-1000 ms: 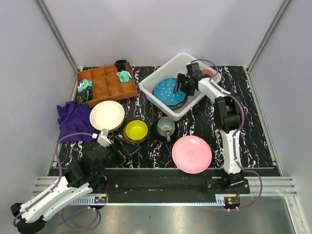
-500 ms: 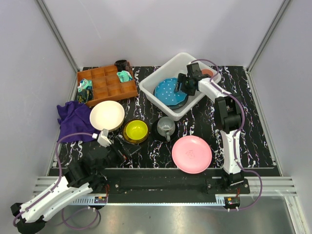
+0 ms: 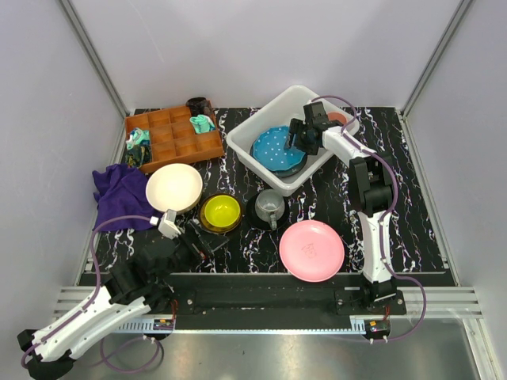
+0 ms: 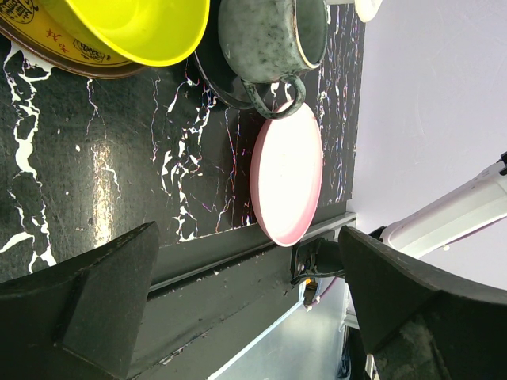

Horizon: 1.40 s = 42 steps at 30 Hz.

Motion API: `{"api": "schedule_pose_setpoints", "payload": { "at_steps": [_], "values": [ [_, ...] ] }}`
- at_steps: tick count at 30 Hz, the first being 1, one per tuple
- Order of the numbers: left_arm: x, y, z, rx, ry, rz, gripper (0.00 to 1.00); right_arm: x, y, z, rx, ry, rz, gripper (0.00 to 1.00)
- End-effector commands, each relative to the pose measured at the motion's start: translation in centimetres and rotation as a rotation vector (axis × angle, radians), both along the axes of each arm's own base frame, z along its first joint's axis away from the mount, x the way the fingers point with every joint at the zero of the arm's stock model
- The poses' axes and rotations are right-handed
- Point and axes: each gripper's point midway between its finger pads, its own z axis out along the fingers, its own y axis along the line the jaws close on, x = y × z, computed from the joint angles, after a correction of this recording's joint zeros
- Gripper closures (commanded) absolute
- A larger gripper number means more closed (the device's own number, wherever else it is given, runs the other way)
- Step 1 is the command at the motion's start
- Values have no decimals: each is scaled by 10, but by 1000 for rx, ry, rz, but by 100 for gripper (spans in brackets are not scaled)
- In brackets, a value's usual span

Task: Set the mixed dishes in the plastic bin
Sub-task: Place the plate in the plastic bin.

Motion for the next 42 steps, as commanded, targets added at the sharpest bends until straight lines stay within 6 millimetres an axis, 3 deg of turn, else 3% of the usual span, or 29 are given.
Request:
{"api": "schedule_pose_setpoints", "payload": {
  "at_steps": [1,15,24,34,42],
  "values": [
    [3,-2,7,-24,-18,9,1,-3,-13,13,-38,-9,-18,22],
    [3,-2,6,-23,-18,7,1,-5,5,12,46,1,40,13],
    [3,-2,5,-30,-19,10,1,-5,18,20,107,-16,97,12],
    [2,-2,2,-24,-11,8,1,-4,-3,21,15,-36,37,12],
    [2,-1,3,-28,-14,11,1,-3,-4,32,13,-56,20,12]
  ]
}}
